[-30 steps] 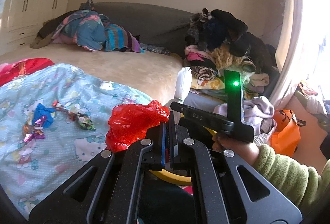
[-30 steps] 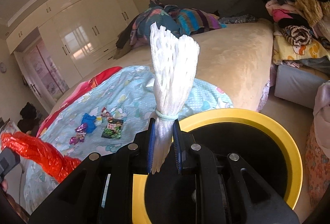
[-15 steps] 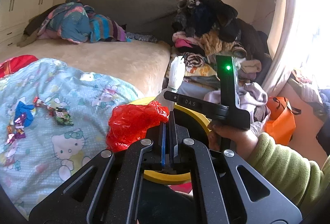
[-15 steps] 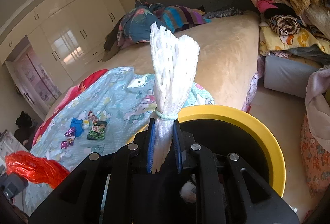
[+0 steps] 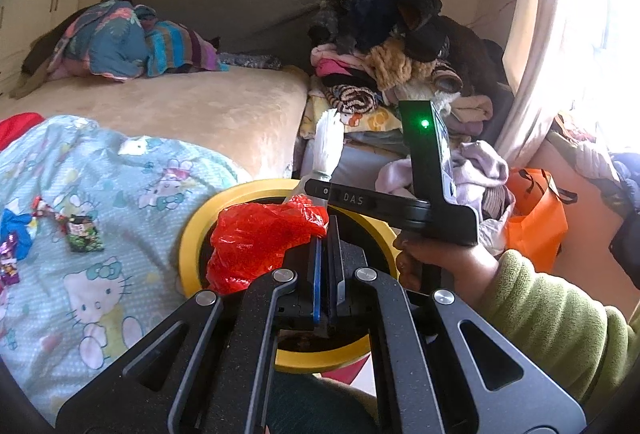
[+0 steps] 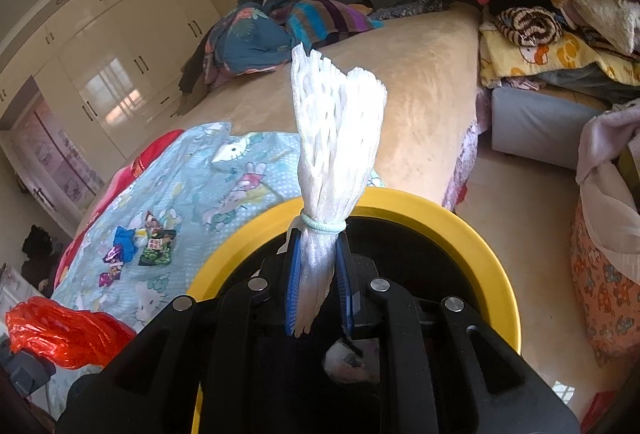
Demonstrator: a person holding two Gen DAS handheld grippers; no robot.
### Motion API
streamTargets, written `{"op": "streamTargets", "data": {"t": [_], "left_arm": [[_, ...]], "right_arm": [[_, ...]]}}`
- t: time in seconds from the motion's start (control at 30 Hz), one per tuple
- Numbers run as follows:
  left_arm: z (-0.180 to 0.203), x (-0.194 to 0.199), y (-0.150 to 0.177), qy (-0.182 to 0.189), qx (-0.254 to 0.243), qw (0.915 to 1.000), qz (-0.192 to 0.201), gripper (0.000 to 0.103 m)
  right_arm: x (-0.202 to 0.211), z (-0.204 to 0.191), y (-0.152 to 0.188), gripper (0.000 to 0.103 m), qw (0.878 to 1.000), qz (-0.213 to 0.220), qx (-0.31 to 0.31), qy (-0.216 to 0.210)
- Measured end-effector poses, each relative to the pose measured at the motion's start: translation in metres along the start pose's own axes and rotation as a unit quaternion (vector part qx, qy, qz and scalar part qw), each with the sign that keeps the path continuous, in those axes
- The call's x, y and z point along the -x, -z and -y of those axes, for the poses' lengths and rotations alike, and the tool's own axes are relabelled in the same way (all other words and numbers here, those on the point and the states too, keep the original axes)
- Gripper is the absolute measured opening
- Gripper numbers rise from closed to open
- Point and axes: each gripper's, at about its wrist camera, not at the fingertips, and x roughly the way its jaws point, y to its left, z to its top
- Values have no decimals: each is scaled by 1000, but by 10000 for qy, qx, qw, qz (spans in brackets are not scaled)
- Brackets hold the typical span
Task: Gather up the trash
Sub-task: 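Open both tools over the bin, dropping the red and white bags, then move both tools back from the bin toward the remaining wrappers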
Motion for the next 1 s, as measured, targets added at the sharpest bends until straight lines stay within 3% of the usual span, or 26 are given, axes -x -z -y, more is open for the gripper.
{"op": "streamTargets", "data": {"t": [0.43, 0.47, 0.6, 0.73, 0.77, 1.0], "left_arm": [[-16, -32, -12, 44, 156, 9998, -85, 1], [-17, -33, -13, 19, 181, 9998, -81, 6], [-30, -32, -13, 58, 454, 9989, -60, 52], [-33, -23, -10, -87, 493, 9987, 19, 66], [-35, -19, -9, -131, 532, 9985, 36, 74], [-42, 1, -5, -434, 616, 9970, 181, 91]], "right_arm": [[-8, 10, 3, 19, 9997, -221, -64, -23], [-9, 10, 3, 20, 9996, -248, -84, -41], [-13, 11, 6, 40, 9994, -332, -118, 29], [-12, 10, 7, 53, 9995, -282, -139, 104], [-12, 10, 7, 55, 9995, -278, -128, 98], [-7, -2, 4, 55, 9998, -206, 41, 47]]}}
